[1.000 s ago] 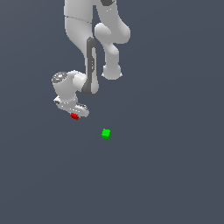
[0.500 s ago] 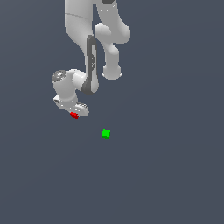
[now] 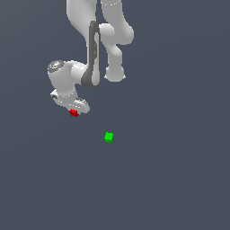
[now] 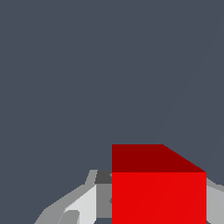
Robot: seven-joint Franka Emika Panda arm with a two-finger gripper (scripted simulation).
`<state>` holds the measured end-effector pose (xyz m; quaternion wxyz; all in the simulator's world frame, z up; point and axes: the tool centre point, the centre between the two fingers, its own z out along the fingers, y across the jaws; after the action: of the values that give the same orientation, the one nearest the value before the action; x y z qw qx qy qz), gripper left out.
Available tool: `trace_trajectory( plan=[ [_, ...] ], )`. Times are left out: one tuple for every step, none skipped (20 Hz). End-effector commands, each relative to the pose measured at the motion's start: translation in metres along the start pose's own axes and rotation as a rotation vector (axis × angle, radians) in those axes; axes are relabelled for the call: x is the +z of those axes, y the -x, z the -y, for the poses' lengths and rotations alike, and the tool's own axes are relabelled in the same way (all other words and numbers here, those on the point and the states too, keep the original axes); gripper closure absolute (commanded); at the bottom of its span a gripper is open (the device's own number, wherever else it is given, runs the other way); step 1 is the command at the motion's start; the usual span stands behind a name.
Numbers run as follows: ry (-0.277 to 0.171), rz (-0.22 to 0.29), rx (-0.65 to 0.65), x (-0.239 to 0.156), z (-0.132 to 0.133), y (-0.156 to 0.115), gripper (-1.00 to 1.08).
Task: Stack the red cube on top of the green cube.
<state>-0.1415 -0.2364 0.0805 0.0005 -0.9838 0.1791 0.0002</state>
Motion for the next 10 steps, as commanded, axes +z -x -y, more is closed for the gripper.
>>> trace_trajectory(
  plan=[
    [0.001, 0.000, 0.000, -0.015, 0.000, 0.000, 1.08],
    [0.001, 0.000, 0.000, -0.020, 0.000, 0.000, 1.08],
    [0.001, 0.000, 0.000, -0.024, 0.000, 0.000, 1.08],
    [0.001, 0.000, 0.000, -0.028, 0.000, 0.000, 1.08],
    [0.001, 0.000, 0.000, -0.031, 0.000, 0.000, 1.08],
    [0.001, 0.000, 0.000, -0.034, 0.000, 0.000, 1.08],
    [0.001, 0.000, 0.000, -0.036, 0.000, -0.001, 1.08],
    [0.001, 0.000, 0.000, -0.038, 0.000, -0.001, 1.08],
    [0.001, 0.000, 0.000, -0.039, 0.000, -0.001, 1.08],
    [0.001, 0.000, 0.000, -0.039, 0.000, -0.001, 1.08]
  ],
)
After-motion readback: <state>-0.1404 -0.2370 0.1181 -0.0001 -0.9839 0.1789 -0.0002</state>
